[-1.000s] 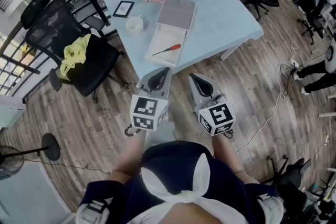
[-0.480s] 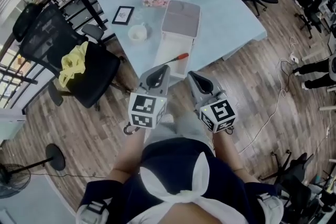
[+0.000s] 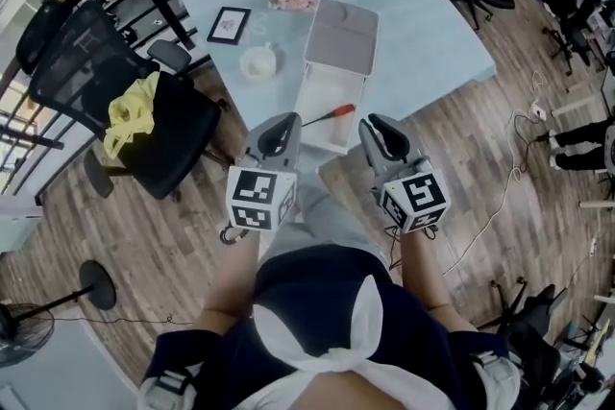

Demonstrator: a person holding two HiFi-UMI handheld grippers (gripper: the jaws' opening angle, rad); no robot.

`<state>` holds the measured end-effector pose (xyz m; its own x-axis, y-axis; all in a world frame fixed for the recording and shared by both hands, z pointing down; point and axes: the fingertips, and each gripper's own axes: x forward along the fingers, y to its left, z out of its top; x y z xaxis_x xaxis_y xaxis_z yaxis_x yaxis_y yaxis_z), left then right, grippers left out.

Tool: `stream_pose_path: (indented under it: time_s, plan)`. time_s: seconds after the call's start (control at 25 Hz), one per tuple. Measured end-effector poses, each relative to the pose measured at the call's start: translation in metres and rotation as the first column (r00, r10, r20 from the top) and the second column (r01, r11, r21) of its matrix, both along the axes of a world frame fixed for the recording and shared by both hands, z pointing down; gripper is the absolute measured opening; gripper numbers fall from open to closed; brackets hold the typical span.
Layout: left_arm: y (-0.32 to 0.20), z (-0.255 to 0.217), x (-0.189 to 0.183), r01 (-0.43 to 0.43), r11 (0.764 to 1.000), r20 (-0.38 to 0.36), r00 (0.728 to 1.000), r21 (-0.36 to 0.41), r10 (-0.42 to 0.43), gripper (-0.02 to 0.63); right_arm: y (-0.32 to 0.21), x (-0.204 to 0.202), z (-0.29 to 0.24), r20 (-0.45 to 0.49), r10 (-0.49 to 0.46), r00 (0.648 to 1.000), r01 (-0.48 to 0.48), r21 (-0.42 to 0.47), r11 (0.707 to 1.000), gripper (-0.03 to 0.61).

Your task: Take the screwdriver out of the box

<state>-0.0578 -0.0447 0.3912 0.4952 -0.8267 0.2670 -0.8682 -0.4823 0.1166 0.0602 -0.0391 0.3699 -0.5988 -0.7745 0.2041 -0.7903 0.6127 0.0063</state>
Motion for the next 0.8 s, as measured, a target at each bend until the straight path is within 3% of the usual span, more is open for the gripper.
stream_pose_path:
  time_s: [0.36, 0.8]
  plan:
    - [-0.055, -0.005, -0.024, 0.032, 0.999, -0.006, 0.999, -0.004, -0.032, 0.017, -0.059, -0.016, -0.014, -0.08, -0.119, 0.99, 0.122, 0.034, 0.992, 0.148]
    - [-0.106, 0.012, -0.031, 0.036, 0.999, -0.015, 0.999, -0.037, -0.036, 0.017, -0.107, -0.031, 0.016, -0.167, -0.226, 0.96, 0.221, -0.05, 0.974, 0.15]
